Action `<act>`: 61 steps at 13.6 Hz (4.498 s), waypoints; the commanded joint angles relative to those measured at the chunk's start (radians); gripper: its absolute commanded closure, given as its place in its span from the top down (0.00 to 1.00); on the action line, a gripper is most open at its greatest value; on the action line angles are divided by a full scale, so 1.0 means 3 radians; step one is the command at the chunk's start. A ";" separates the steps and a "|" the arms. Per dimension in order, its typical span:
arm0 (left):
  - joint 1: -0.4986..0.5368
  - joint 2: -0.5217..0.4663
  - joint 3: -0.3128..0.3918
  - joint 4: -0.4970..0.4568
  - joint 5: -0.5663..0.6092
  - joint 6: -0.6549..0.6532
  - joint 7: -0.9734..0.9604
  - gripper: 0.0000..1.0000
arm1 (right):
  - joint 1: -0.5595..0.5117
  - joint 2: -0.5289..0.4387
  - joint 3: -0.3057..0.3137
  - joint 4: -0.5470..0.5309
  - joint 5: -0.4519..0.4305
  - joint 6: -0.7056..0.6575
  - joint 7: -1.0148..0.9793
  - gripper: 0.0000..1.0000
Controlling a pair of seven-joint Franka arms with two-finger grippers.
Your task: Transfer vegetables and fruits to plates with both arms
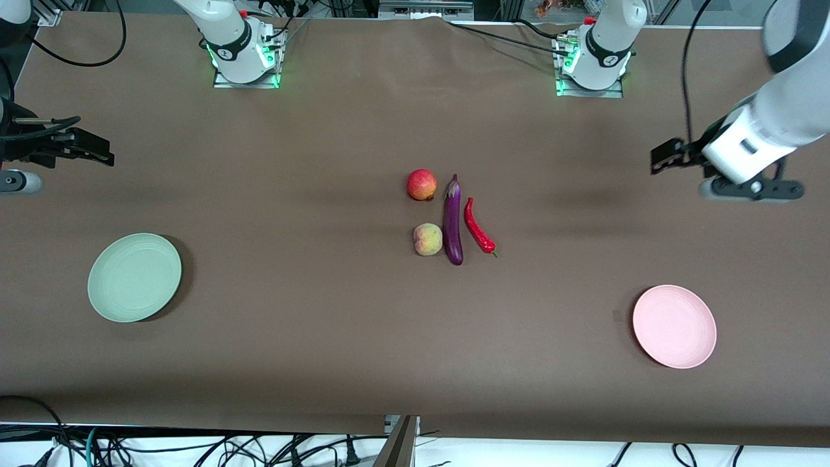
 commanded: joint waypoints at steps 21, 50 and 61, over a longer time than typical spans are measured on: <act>-0.1144 0.1957 -0.0252 -0.0103 -0.0126 0.2242 -0.2610 0.93 | 0.1476 0.1273 0.0025 -0.0035 0.0484 0.1110 0.1942 1.00; 0.0527 0.2176 -0.0160 0.1255 0.0973 0.1495 0.1641 0.02 | 0.2761 0.2189 0.0025 -0.0065 0.0832 0.2292 0.2645 1.00; 0.0609 0.2653 -0.0129 0.1472 0.0947 0.1741 0.2059 1.00 | 0.2624 0.2149 -0.0006 -0.0025 0.0837 0.2267 0.2548 0.19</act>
